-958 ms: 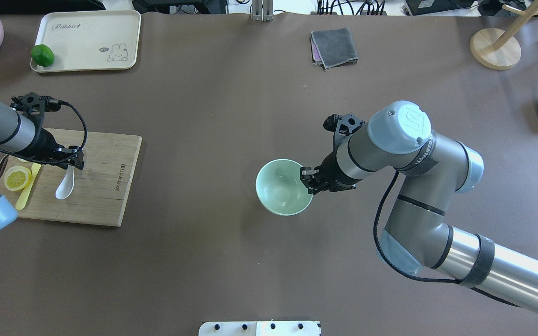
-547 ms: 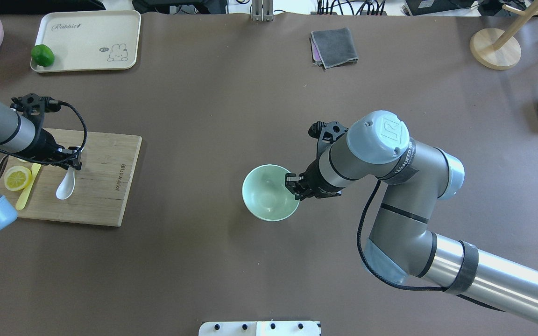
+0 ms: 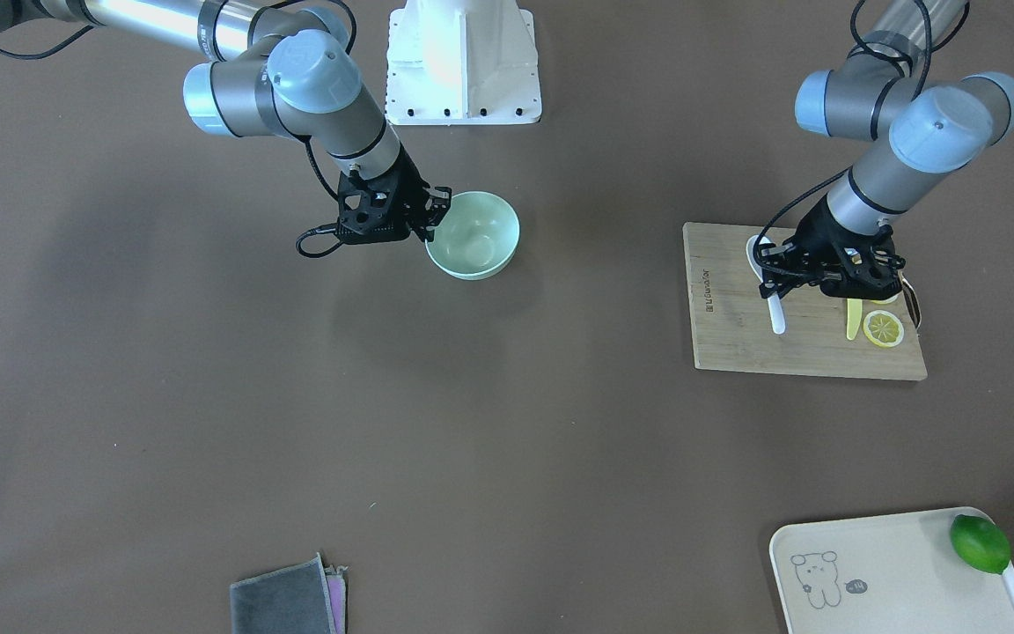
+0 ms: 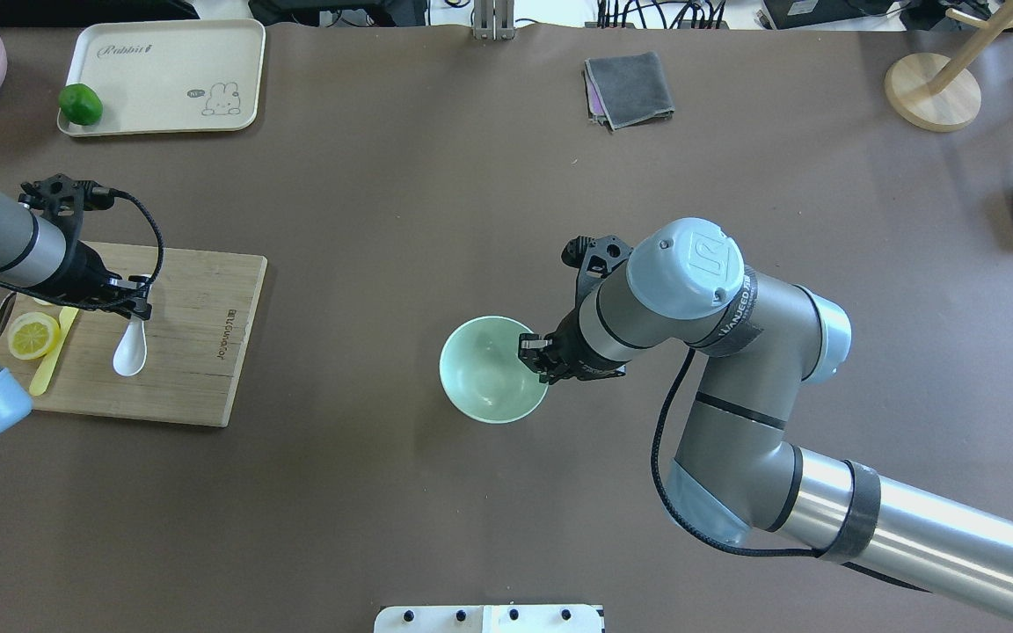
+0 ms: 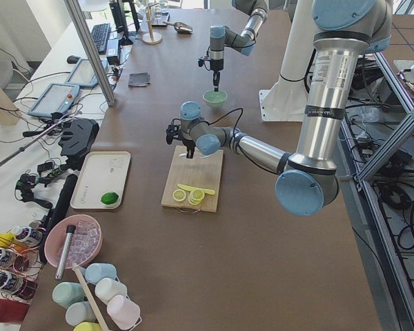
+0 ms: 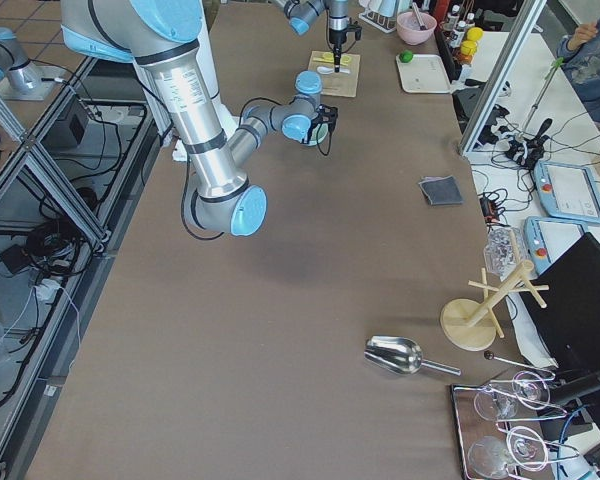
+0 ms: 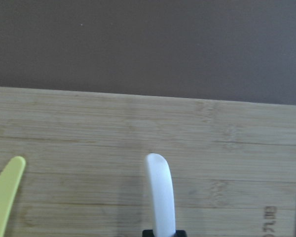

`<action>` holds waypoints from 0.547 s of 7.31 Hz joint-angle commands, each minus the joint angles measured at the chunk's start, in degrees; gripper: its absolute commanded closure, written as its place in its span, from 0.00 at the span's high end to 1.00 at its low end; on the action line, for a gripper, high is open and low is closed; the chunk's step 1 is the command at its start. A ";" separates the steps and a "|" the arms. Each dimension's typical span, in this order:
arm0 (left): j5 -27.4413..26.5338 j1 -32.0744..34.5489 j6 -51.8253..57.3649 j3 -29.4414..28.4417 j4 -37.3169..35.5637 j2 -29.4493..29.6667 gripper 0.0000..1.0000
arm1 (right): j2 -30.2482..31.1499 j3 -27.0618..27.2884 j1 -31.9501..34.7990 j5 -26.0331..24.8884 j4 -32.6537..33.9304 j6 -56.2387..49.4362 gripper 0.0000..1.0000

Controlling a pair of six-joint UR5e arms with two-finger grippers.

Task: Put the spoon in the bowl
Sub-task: 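Lower the spoon into the green bowl with the left gripper while the right releases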

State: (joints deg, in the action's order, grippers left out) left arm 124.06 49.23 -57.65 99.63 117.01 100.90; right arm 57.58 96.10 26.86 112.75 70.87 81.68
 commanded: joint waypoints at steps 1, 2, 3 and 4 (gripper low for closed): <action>0.84 -3.68 -10.51 0.92 -0.12 8.40 0.00 | -0.36 -0.04 -0.40 -4.09 -0.03 1.54 0.99; 0.66 -5.88 -15.60 0.92 -0.64 12.00 0.00 | 0.08 0.58 0.12 -4.47 -0.03 0.86 1.00; 0.22 -8.08 -18.96 0.75 -1.78 15.17 0.00 | 1.13 2.41 2.74 -2.21 0.05 0.76 1.00; -3.00 -10.80 -21.69 -0.65 -3.09 19.38 0.00 | 4.36 4.26 7.46 2.77 -0.12 -0.72 1.00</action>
State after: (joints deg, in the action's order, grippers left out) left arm 123.72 41.70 -75.17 100.12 115.39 115.27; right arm 58.98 98.20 29.66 111.06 70.86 82.18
